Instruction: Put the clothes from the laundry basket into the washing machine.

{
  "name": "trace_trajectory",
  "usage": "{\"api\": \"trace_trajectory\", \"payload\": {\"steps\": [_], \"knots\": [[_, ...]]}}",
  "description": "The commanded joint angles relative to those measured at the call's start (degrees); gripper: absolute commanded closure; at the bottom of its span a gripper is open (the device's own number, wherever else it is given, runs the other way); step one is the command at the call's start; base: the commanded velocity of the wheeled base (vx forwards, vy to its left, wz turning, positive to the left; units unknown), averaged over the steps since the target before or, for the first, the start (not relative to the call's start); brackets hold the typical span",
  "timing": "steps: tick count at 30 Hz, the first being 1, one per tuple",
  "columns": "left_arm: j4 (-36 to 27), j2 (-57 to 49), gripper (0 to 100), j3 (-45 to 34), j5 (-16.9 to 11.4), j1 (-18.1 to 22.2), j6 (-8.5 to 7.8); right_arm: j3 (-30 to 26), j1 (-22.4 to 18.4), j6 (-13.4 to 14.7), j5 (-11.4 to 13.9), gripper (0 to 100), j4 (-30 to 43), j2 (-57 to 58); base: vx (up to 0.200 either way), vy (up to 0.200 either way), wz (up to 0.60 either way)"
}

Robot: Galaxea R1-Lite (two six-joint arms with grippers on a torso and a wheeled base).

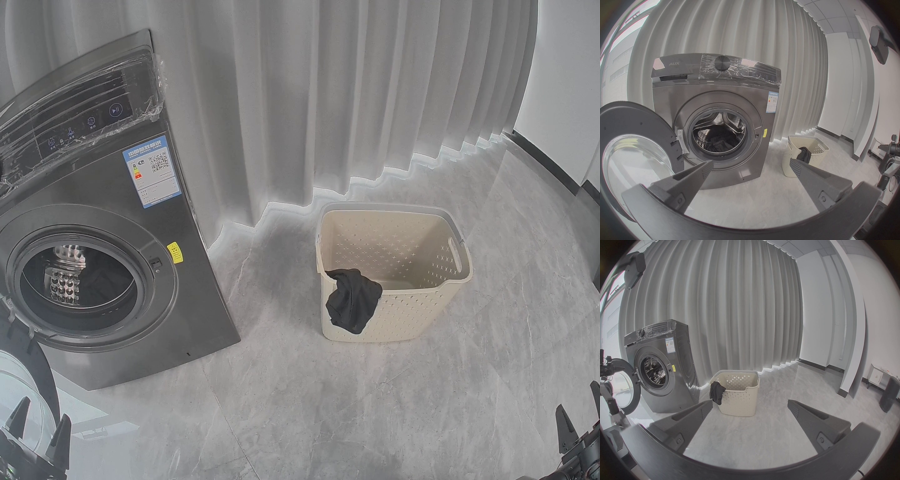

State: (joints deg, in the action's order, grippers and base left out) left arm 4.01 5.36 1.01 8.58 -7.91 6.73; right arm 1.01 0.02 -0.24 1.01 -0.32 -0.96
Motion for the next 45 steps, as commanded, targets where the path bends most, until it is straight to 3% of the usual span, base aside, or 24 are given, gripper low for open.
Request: {"api": "trace_trajectory", "payload": {"steps": [1, 7, 15, 18, 20, 22, 28, 30, 35, 37, 43, 45], "knots": [[0.03, 0.09, 0, -1.01, -0.06, 0.00, 0.13, -1.01, -0.02, -0.02, 0.04, 0, 0.05, -0.09, 0.000, 0.000, 0.00], [0.03, 0.09, 0, -1.01, -0.23, 0.00, 0.04, -1.01, -0.11, 0.16, -0.05, 0, -0.03, 0.00, 0.200, -0.200, 0.00], [0.03, 0.09, 0, -1.01, -0.32, -0.09, 0.21, -1.01, -0.02, -0.99, 0.39, 0, -0.12, 0.35, 0.075, 0.000, 0.00], [0.03, 0.09, 0, -1.01, -0.76, -0.09, 0.39, 4.53, -0.11, -0.46, 1.01, 0, -2.76, -0.09, 0.000, 0.000, 0.00], [0.03, 0.09, 0, -1.01, -0.94, -0.09, 0.30, 15.69, 0.15, 0.24, 1.01, 0, -3.64, -3.78, 0.000, 0.000, 0.00], [0.03, 0.09, 0, -1.01, -0.94, -0.09, 0.13, 19.73, 0.77, 0.77, 1.27, 0, -3.64, -8.09, 0.000, 0.000, 0.00], [0.03, 0.09, 0, -1.01, -0.94, -0.09, 0.65, 19.47, 10.26, 14.66, 9.54, 0, -3.90, -24.44, 0.000, 0.000, 0.00], [0.03, 0.09, 0, -1.01, -0.94, -0.09, 0.65, 20.17, 12.37, 17.65, 11.12, 0, -4.69, -30.77, 0.200, 0.000, 0.00], [-0.06, 0.09, 0, -1.01, -1.02, -0.09, 0.57, 22.63, 13.77, 18.61, 12.35, 0, -5.13, -42.89, 0.200, 0.000, 0.00], [-0.06, 0.09, 0, -1.01, -1.02, 0.00, 0.48, 23.51, 15.36, 18.79, 14.19, 0, -7.59, -49.57, 0.200, 0.000, 0.00], [0.03, 0.09, 0, -1.01, -1.02, -0.09, 0.39, 23.95, 15.97, 18.96, 14.37, 0, -19.63, -64.60, 0.000, 0.000, 0.00], [0.03, 0.09, 0, -1.01, -0.94, -0.09, 0.21, 23.42, 19.05, 19.05, 14.28, 0, -25.43, -70.67, 0.000, 0.000, 0.00]]}}
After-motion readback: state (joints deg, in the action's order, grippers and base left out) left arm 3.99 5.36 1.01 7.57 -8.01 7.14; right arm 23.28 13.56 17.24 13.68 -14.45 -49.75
